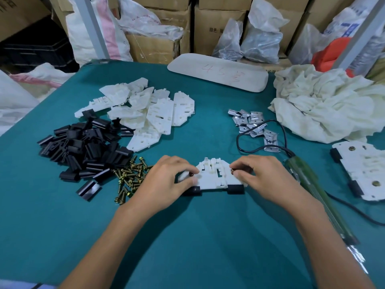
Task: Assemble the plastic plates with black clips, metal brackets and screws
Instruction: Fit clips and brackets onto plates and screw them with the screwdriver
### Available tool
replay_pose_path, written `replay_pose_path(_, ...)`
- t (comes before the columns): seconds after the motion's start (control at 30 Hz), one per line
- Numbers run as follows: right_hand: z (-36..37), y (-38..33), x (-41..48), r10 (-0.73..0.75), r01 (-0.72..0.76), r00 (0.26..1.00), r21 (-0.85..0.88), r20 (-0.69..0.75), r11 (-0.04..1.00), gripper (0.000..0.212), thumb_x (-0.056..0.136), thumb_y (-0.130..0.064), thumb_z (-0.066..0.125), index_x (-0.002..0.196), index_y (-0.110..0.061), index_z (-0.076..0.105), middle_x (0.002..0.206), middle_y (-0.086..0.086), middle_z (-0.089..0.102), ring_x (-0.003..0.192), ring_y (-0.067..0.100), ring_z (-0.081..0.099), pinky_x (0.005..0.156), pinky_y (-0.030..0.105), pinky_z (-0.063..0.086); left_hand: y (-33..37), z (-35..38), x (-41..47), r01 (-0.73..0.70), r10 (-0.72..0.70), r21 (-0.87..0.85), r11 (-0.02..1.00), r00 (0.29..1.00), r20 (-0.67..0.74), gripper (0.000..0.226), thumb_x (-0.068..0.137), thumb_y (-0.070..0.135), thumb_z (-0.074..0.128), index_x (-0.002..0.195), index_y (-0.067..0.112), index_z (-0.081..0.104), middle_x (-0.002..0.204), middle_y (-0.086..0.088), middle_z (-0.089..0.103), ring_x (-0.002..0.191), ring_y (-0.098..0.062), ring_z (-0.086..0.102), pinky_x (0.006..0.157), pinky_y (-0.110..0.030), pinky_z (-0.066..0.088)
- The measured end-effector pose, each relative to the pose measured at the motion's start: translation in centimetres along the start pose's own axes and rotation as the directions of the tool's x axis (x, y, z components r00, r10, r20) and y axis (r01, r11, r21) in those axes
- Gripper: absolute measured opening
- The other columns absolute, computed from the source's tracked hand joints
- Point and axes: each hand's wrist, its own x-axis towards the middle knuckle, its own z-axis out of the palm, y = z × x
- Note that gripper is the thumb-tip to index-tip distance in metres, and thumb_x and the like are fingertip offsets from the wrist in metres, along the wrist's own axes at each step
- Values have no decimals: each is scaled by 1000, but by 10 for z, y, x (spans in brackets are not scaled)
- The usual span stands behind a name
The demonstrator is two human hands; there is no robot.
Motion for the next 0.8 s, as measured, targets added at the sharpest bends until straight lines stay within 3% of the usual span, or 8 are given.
replay_pose_path(0.1, -5, -4, 5, -27, 34, 998, -117, 59, 993, 4, 96, -26, 64, 96, -27, 68, 87, -12, 67, 87, 13, 60, 82, 34, 47, 0, 3, 3, 3, -3, -16, 1000, 1000, -24, 10, 91, 37, 73, 100, 32, 76, 94, 23, 66, 92, -2, 53, 81, -16, 39)
replay_pose_path(0.17, -7, -6, 7, -57, 74, 994, -193, 92, 978, 4, 98, -29, 62, 96, -26, 64, 87, -11, 63, 89, 15, 57, 82, 36, 46, 0, 3, 3, 14, -15, -38, 999, 1000, -21, 10, 92, 32, 72, 101, 33, 75, 88, 30, 65, 94, 2, 54, 77, -9, 37)
replay_pose_path(0.27, -12, -10, 9, -69, 104, 989, -293, 130, 950, 13, 100, -36, 59, 95, -24, 60, 91, -8, 62, 91, 18, 54, 82, 38, 46, -2, 2, 3, 20, -19, -51, 999, 1000, 6, 11, 92, 30, 71, 101, 36, 73, 95, 40, 61, 102, 7, 51, 78, -4, 35)
replay_pose_path(0.4, -14, -14, 14, -59, 128, 982, -397, 182, 909, 27, 101, -46, 54, 90, -22, 56, 91, -6, 62, 91, 19, 57, 81, 40, 49, -1, 5, 5, 5, -5, -29, 1000, 1000, 0, 9, 91, 41, 71, 98, 36, 73, 99, 25, 63, 100, 4, 48, 82, -10, 34)
replay_pose_path(0.53, -13, -14, 15, -43, 138, 981, -517, 191, 845, 43, 103, -59, 41, 82, -23, 49, 84, -5, 57, 86, 21, 55, 74, 39, 48, 0, 8, 4, 41, -45, -77, 996, 998, -48, 15, 92, 37, 72, 106, 36, 72, 93, 25, 67, 97, 2, 54, 77, -8, 39)
replay_pose_path(0.67, -17, -6, 8, -60, 126, 978, -334, 199, 934, 29, 100, -57, 51, 99, -29, 59, 95, -11, 60, 90, 16, 57, 79, 39, 49, -2, 7, 3, 49, -52, -92, 995, 998, -27, 27, 90, 25, 72, 114, 36, 68, 108, 32, 64, 109, 9, 49, 83, -2, 34)
replay_pose_path(0.73, -19, -4, 8, -96, 149, 973, -250, 210, 957, 12, 101, -39, 55, 101, -29, 61, 97, -13, 60, 89, 14, 57, 82, 37, 49, -1, 8, 4, 57, -60, -62, 996, 997, -48, 25, 89, 32, 75, 113, 36, 68, 102, 27, 64, 106, 7, 49, 83, -7, 36)
replay_pose_path(0.8, -20, -7, 9, -101, 161, 970, -275, 221, 948, 11, 102, -34, 54, 96, -26, 59, 93, -12, 58, 86, 15, 55, 80, 36, 48, 0, 10, 4, 67, -70, -58, 996, 996, -63, 23, 89, 30, 74, 110, 38, 68, 93, 27, 64, 100, 4, 52, 80, -10, 37)
